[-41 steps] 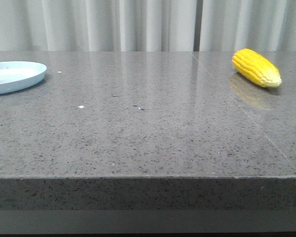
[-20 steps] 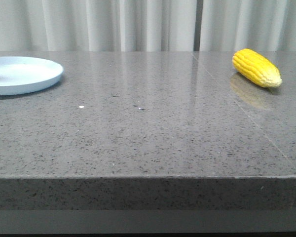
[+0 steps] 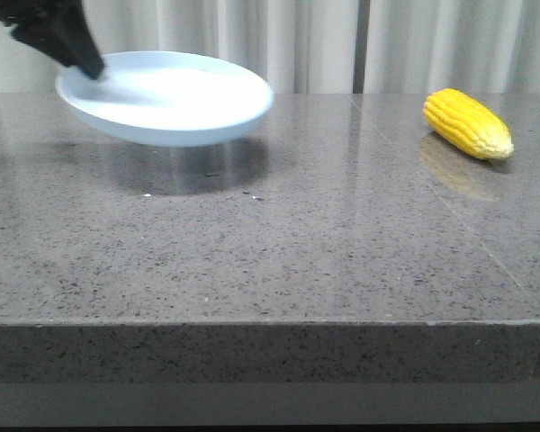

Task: Place corn on plate with both arms
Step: 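Push the pale blue plate with the left gripper toward the table center, then lift the left gripper away from the plate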

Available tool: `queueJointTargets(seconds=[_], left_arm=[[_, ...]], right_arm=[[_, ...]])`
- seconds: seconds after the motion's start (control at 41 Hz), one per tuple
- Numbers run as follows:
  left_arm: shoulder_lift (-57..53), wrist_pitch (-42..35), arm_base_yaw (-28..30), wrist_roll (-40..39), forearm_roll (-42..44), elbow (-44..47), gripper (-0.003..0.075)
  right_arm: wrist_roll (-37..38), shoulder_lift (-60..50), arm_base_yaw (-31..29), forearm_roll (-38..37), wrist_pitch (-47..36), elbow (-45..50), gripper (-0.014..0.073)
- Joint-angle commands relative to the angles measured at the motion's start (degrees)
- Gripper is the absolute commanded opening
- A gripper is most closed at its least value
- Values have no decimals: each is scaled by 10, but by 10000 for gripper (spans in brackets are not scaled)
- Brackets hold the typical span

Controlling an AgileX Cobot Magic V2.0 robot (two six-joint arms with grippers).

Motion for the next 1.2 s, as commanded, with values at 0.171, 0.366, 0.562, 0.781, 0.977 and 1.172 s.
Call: queueJointTargets(seconds=[0.171,0.366,0.562,0.781,0.977,1.172], left_arm=[[11,-22,-75,0,-23,-21,-20],[37,-18,-86,0,-34,-22,3],[38,-5,-86,0,-34,-24,284],[9,-1,-85,0,-2,-24,442],[-64,15,-113,-33,94,-24,442],[-142,40,-175,-149,280,-3,442]], right_arm=[[-5,1,-5,-8,-35,-18,542],[-5,1,-5,-8,-35,-18,542],[-5,1,-5,-8,-35,-18,542],[-5,1,-5,-8,-35,-18,542],[-5,1,-5,-8,-35,-18,542],[-5,1,-5,-8,-35,-18,542]])
